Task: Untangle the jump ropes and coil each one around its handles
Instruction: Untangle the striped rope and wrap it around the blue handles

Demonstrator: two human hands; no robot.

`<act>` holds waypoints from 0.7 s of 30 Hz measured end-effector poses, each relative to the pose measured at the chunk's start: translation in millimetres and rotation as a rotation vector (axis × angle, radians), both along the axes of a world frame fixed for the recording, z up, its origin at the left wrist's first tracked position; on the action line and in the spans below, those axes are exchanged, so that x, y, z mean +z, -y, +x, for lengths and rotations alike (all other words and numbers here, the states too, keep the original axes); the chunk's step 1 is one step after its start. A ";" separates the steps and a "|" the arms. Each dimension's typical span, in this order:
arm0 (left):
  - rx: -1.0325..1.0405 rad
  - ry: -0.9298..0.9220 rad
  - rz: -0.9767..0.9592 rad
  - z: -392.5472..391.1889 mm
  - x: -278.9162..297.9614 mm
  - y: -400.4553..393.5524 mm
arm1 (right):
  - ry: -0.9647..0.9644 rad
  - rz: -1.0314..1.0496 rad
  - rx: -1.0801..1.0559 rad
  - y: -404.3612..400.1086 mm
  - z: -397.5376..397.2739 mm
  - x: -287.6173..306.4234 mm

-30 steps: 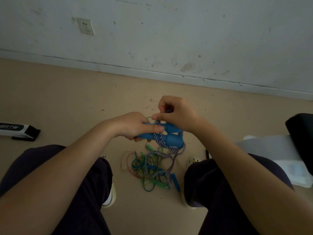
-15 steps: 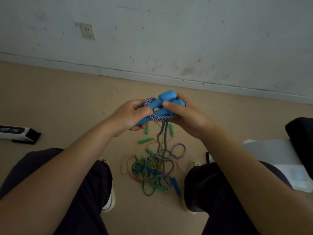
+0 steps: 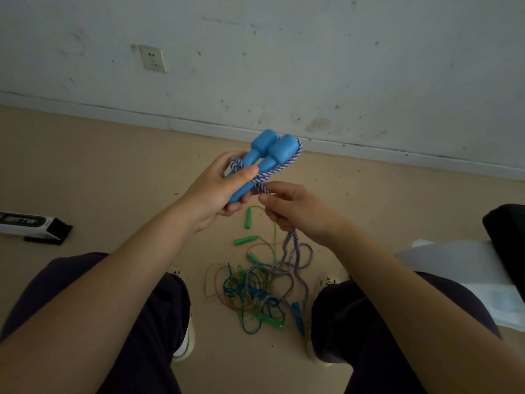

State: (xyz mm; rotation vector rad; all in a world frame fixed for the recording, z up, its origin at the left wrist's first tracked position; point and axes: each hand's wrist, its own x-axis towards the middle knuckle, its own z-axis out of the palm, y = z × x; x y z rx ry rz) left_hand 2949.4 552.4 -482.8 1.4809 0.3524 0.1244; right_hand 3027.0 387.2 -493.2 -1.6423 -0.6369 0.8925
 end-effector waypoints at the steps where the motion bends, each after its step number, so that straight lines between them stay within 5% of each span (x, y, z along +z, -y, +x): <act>1: 0.001 -0.006 -0.002 -0.2 1.0 -0.8 | 0.036 -0.030 0.006 -0.8 -1.4 -0.6; 12: 0.247 -0.027 0.068 5.9 -4.1 -9.1 | 0.069 -0.112 0.005 -2.9 -2.8 0.4; 21: 0.319 -0.030 0.228 11.1 -16.7 -5.2 | 0.581 -0.271 0.116 -10.2 -12.2 18.8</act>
